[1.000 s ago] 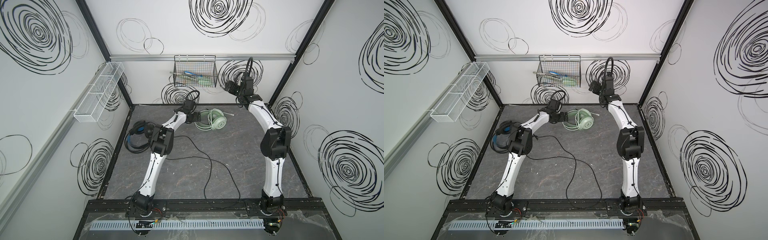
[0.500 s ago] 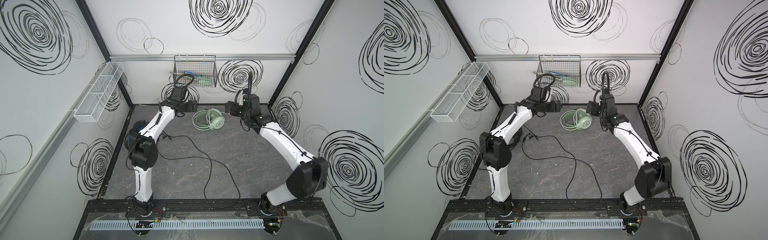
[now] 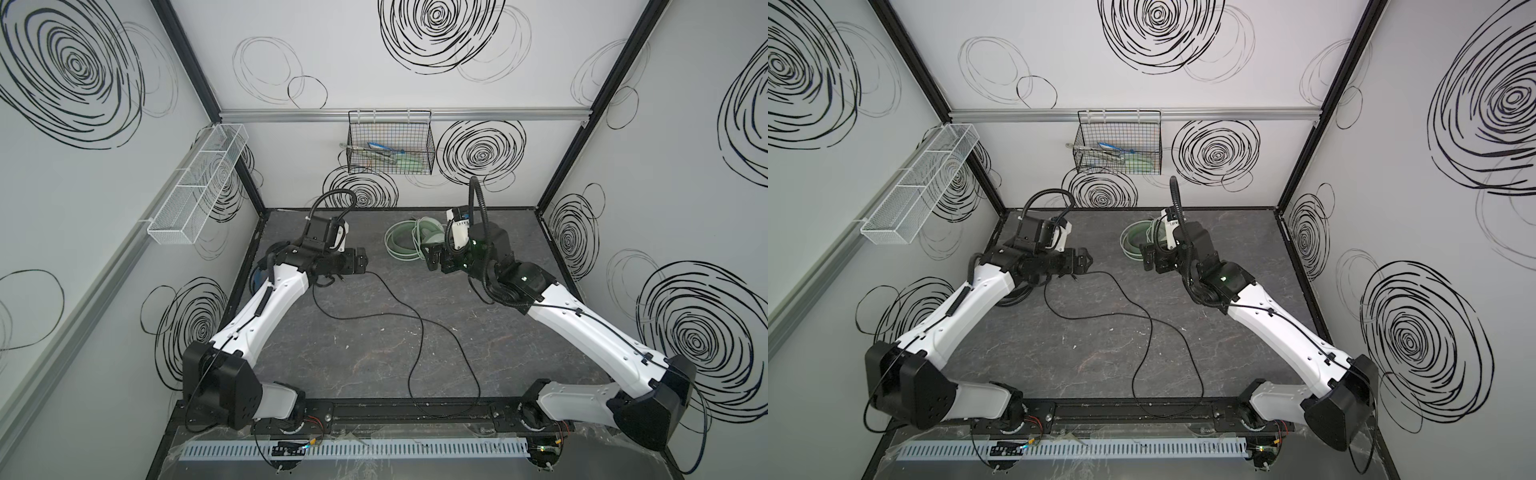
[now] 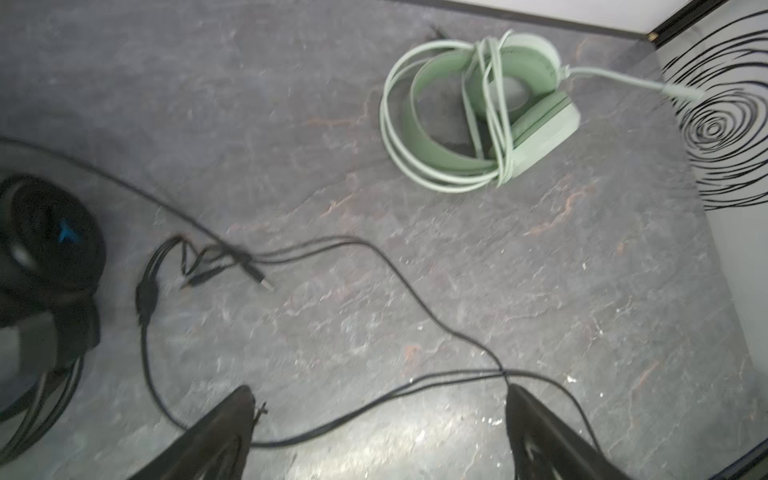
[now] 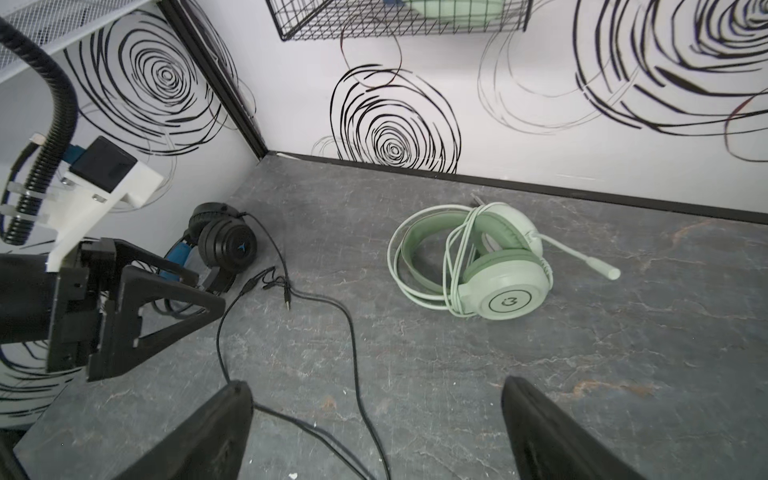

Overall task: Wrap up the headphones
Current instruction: 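Move the left gripper toward the black-and-blue headset while right gripper hovers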

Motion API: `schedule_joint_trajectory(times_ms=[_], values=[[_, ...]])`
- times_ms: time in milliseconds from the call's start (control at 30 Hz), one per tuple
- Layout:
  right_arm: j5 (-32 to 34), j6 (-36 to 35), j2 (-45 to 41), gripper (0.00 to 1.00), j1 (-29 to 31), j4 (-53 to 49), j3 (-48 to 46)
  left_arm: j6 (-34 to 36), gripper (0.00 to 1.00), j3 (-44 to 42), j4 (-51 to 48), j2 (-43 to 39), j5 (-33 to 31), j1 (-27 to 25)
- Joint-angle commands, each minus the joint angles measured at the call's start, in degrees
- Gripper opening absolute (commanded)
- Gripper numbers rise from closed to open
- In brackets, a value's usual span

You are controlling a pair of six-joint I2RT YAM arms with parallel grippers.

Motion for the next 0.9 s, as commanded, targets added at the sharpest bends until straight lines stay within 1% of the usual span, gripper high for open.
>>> schedule_joint_trajectory(times_ms=[0,100,133,233,300,367,433,500,600,667,733,800,867], values=[[-0.41,0.11,-4.53,0.97,2.63,-0.68,-1.7,-2.13,0.96,-2.03,-4.6,-4.54,-1.54,1.34],[-2.2,2.69,-6.85,0.97,2.85,-1.07,-3.51,-5.72,0.96,-3.05,-4.75,-7.21,-4.22,3.12],[-2.4,3.04,-7.39,0.97,2.85,-1.33,-3.87,-6.96,0.96,-3.92,-3.65,-7.85,-3.65,4.15],[-2.29,3.27,-8.25,0.97,2.85,-3.63,-3.38,-11.62,0.96,-8.08,0.78,-9.44,2.08,10.63],[-2.19,1.91,-8.57,0.97,2.82,-6.41,-1.2,-13.24,0.96,-9.85,2.72,-10.12,4.14,15.89],[-2.46,0.37,-9.61,0.97,2.72,-7.11,-0.7,-13.73,0.96,-9.85,3.68,-10.16,3.3,19.26],[-3.27,-1.13,-10.57,0.97,2.35,-6.44,-1.25,-13.86,0.96,-9.65,4.96,-9.35,1.75,21.23],[-5.13,-2.42,-10.52,0.97,1.36,-6.63,-0.67,-14.2,0.96,-9.69,6.03,-8.63,-0.18,24.03],[-7.62,-4.72,-9.52,0.97,0.44,-7.97,1.38,-15.15,0.96,-11.46,8.01,-8.5,0.34,30.13],[-7.92,-5.91,-9.52,0.97,0.37,-7.91,1.28,-15.03,0.96,-11.96,7.24,-8.05,-2.53,32.54],[-7.9,-6.24,-9.48,0.97,0.39,-7.68,0.52,-15.38,0.97,-13.26,6.87,-7.44,-4.02,35.39],[-8.12,-6.33,-9.69,0.97,0.39,-7.17,-0.65,-17.03,0.97,-15.54,8.04,-6.55,-3.45,38.36],[-8.25,-6.57,-10.01,0.97,0.5,-5.99,-2.32,-18.71,0.97,-17.54,11.12,-5.43,-1.39,39.96]])
